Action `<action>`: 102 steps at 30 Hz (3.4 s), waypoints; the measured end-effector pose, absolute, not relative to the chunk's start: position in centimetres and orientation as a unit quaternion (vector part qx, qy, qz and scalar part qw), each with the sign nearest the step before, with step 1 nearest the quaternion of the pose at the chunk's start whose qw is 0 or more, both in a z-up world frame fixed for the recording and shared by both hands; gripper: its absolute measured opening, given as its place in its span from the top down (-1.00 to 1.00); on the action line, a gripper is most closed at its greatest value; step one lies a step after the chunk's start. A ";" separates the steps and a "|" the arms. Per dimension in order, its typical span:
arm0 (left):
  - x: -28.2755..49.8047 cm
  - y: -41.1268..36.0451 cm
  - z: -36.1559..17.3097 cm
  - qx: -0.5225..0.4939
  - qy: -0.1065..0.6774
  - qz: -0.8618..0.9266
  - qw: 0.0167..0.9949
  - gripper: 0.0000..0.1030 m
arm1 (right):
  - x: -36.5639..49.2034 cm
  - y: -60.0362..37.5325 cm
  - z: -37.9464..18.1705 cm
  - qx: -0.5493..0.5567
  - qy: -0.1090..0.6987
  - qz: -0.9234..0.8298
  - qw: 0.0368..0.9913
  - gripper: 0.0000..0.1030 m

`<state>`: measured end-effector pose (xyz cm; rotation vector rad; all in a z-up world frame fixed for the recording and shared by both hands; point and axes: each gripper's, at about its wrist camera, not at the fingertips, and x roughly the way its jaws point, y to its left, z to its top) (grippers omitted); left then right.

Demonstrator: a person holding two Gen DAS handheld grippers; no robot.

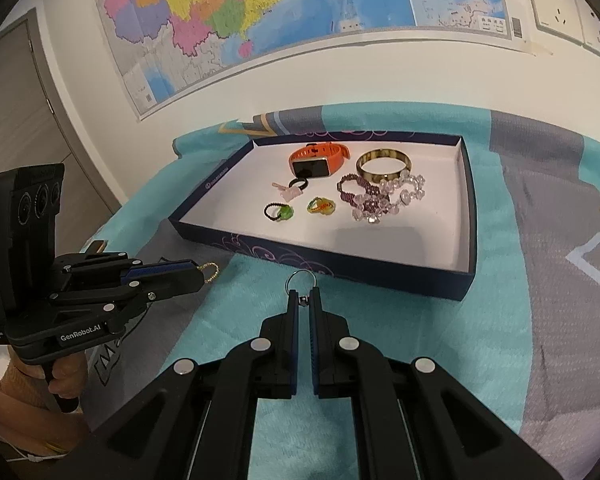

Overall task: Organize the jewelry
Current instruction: 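Lift the silver ring toward the box with the right tool while the left lifts the gold ring, then carry the silver ring into the box with the right tool while the left lowers the gold ring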

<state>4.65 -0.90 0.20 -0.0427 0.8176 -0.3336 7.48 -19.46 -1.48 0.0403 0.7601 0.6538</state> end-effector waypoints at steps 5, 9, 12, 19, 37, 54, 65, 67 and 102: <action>5.2 -0.8 1.0 -0.019 0.386 -0.159 0.908 0.79 | 8.0 -19.2 -1.0 0.019 0.359 0.317 0.878 0.93; 5.7 -0.8 1.5 -0.021 0.380 -0.157 0.911 0.79 | 8.4 -18.7 -0.4 0.016 0.352 0.320 0.879 0.93; 5.9 -0.8 1.8 -0.018 0.376 -0.157 0.913 0.79 | 8.7 -18.6 -0.2 0.016 0.350 0.322 0.879 0.93; 6.7 -0.9 2.2 -0.017 0.372 -0.155 0.915 0.79 | 9.1 -18.4 -0.1 0.014 0.348 0.322 0.880 0.93; 8.6 -1.0 2.7 -0.011 0.366 -0.150 0.919 0.79 | 11.2 -18.3 0.3 0.017 0.346 0.318 0.882 0.93; 10.1 -1.5 2.3 -0.008 0.370 -0.148 0.917 0.79 | 13.0 -17.7 0.4 0.014 0.348 0.316 0.882 0.93; 11.4 -1.4 1.9 -0.020 0.378 -0.150 0.913 0.79 | 14.0 -17.2 0.1 0.011 0.353 0.315 0.881 0.93; 11.6 -1.4 1.9 -0.020 0.378 -0.150 0.913 0.79 | 14.1 -17.2 0.0 0.011 0.354 0.315 0.881 0.93; 14.1 -2.0 0.8 -0.007 0.394 -0.134 0.909 0.79 | 16.3 -16.6 -0.4 0.005 0.367 0.304 0.879 0.93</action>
